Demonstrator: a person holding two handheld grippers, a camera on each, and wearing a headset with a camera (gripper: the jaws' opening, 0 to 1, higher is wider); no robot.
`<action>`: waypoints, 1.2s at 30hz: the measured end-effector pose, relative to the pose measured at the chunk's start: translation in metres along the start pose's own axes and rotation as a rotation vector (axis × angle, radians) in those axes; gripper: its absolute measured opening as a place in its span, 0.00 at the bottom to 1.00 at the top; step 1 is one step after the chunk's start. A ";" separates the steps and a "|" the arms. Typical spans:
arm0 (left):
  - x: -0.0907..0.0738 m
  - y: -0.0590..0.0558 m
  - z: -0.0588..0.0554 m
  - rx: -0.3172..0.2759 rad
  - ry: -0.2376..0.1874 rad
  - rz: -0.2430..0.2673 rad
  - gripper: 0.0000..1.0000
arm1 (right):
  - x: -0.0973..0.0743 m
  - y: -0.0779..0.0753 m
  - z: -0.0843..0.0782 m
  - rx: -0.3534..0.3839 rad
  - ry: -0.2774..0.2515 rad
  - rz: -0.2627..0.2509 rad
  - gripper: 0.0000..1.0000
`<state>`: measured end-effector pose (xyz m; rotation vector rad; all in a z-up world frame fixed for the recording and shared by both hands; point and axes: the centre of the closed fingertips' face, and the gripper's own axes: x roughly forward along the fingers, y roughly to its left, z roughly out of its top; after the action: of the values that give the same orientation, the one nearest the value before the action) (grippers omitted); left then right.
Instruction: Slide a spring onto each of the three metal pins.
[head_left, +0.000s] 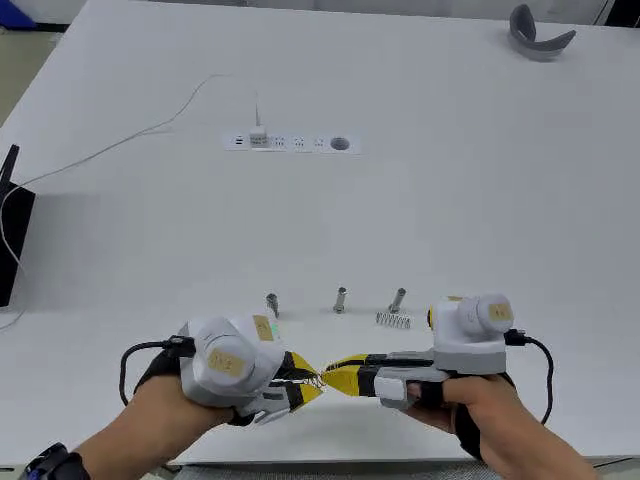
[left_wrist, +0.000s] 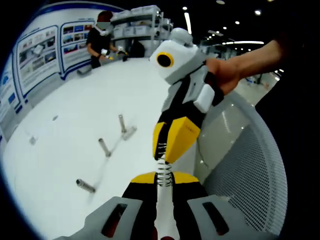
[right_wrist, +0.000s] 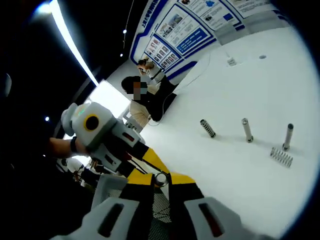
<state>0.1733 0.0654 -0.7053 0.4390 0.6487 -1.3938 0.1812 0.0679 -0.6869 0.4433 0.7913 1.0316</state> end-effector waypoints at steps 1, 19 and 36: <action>0.000 0.000 0.002 -0.008 -0.007 -0.010 0.10 | -0.001 0.000 0.000 -0.041 0.024 -0.002 0.12; -0.001 -0.015 0.014 -0.036 -0.055 -0.134 0.10 | -0.008 0.018 -0.005 -0.490 0.347 0.082 0.13; -0.001 -0.017 0.011 -0.055 -0.075 -0.129 0.11 | -0.004 0.013 -0.018 -0.470 0.326 0.074 0.12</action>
<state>0.1581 0.0571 -0.6946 0.3042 0.6622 -1.5037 0.1587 0.0696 -0.6878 -0.1026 0.7907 1.3356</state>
